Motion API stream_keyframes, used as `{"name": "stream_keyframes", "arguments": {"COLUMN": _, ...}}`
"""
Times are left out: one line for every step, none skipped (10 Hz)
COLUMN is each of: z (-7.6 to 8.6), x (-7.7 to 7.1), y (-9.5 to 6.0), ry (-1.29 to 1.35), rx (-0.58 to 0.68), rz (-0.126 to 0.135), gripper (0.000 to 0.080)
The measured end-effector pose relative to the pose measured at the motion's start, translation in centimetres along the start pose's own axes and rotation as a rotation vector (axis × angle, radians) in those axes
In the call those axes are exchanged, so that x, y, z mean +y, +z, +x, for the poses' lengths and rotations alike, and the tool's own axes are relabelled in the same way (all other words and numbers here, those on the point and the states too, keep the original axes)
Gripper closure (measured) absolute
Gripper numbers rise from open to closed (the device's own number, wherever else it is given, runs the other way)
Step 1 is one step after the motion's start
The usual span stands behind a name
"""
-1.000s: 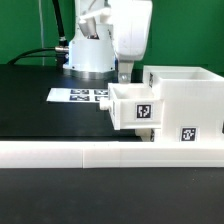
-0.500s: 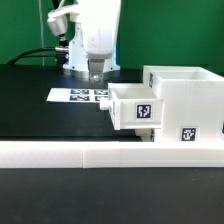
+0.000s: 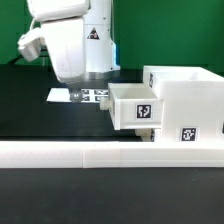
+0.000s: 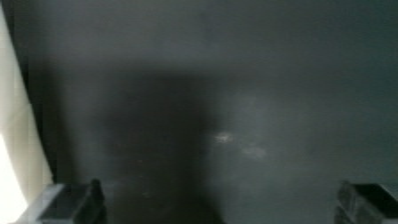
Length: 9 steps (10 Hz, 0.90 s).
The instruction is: Assemble drawer
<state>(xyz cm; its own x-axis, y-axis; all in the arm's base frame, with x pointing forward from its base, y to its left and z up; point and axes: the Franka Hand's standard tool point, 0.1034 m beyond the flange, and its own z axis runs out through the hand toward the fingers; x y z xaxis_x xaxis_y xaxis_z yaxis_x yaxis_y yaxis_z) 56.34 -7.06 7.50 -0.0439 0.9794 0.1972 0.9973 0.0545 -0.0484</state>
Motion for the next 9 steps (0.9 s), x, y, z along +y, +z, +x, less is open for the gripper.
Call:
{"name": "stream_keyframes", "arguments": {"z": -0.6, "x": 0.8, "y": 0.4, "ry": -0.008, "rx": 0.055, "rz": -0.009, "gripper": 0.0150}}
{"name": "stream_keyframes", "arguments": {"z": -0.7, "x": 1.5, "y": 0.7, "ry": -0.002, "rx": 0.070, "rz": -0.014, "gripper": 0.0150}}
{"name": "stream_keyframes", "arguments": {"z": -0.3, "x": 1.9, "y": 1.1, "ry": -0.001, "rx": 0.075, "rz": -0.015, "gripper": 0.0150}}
{"name": "stream_keyframes", "arguments": {"z": 0.3, "x": 2.4, "y": 1.4, "ry": 0.003, "rx": 0.082, "rz": -0.015, "gripper": 0.0150}}
{"name": "stream_keyframes", "arguments": {"z": 0.9, "x": 2.9, "y": 1.6, "ry": 0.001, "rx": 0.082, "rz": -0.015, "gripper": 0.0150}}
{"name": "stream_keyframes", "arguments": {"z": 1.8, "x": 3.4, "y": 1.6, "ry": 0.004, "rx": 0.083, "rz": -0.019, "gripper": 0.0150}}
{"name": "stream_keyframes", "arguments": {"z": 2.3, "x": 3.7, "y": 1.5, "ry": 0.038, "rx": 0.082, "rz": -0.025, "gripper": 0.0150}}
{"name": "stream_keyframes", "arguments": {"z": 2.3, "x": 3.7, "y": 1.6, "ry": 0.038, "rx": 0.081, "rz": -0.025, "gripper": 0.0150}}
{"name": "stream_keyframes", "arguments": {"z": 2.2, "x": 3.6, "y": 1.6, "ry": 0.040, "rx": 0.082, "rz": -0.025, "gripper": 0.0150}}
